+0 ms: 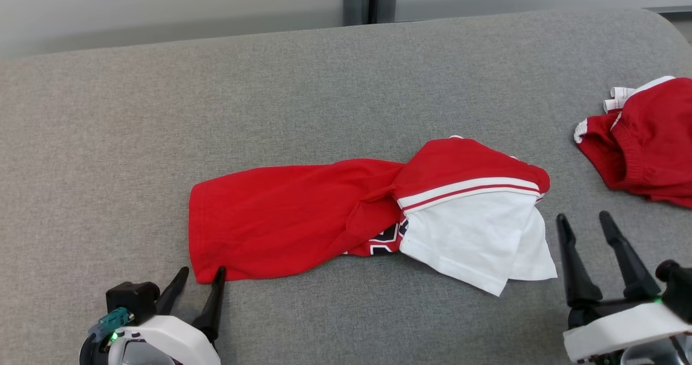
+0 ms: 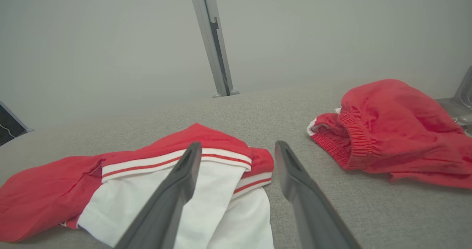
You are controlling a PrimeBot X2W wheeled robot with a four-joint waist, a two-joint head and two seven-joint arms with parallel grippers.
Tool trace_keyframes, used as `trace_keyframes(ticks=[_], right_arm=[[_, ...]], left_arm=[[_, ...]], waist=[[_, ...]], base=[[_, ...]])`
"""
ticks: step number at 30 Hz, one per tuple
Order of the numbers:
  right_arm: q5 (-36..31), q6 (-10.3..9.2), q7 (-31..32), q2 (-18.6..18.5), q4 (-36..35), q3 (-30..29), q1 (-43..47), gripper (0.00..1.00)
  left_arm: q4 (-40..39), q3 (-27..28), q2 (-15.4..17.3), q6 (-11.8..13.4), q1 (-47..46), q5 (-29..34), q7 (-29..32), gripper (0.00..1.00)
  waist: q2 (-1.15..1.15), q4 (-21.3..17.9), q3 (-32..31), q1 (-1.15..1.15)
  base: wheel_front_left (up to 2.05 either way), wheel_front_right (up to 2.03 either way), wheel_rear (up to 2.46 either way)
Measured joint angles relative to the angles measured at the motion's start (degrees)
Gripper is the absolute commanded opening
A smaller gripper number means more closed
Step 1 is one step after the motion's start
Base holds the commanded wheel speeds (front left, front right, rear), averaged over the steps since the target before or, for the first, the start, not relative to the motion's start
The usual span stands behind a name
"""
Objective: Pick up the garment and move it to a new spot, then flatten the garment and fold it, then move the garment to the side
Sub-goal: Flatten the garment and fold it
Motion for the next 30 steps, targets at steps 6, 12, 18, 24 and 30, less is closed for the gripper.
trace_keyframes(ticks=[6, 12, 18, 24, 30], right_arm=[[0.57, 0.00, 0.56, 0.05, 1.76, 2.40, 1.58, 1.00], [2.48, 0.00, 1.19, 0.20, 6.90, 8.11, 2.61, 1.00], [3.55, 0.00, -0.42, 0.02, 12.90, 10.02, 0.43, 1.00], [4.43, 0.00, -1.11, -0.90, 16.53, 13.45, -1.75, 0.71], [4.93, 0.00, -1.19, -0.97, 17.82, 14.71, -2.03, 0.00]], left_arm=[[0.64, -0.01, 0.18, -0.11, -0.99, 0.01, -0.99, 0.00], [1.02, -0.26, 0.10, -0.10, -1.54, 0.05, -2.02, 0.00], [1.40, -0.78, 0.02, 0.31, -2.44, 0.71, -3.26, 0.00], [2.08, -1.24, -0.11, 0.33, -3.37, 1.13, -4.05, 0.00], [2.79, -1.42, -0.23, 0.32, -3.60, 1.03, -4.80, 0.00]], waist=[[0.00, -0.26, 0.49, 0.00], [0.00, 0.10, 1.10, 0.00], [0.00, 0.63, 1.69, 0.00], [0.00, 1.37, 2.04, 0.00], [0.00, 1.93, 2.05, 0.00]], base=[[0.00, 0.00, 0.00], [0.00, 0.00, 0.00], [0.00, 0.00, 0.00], [0.00, 0.00, 0.00], [0.00, 0.00, 0.00]])
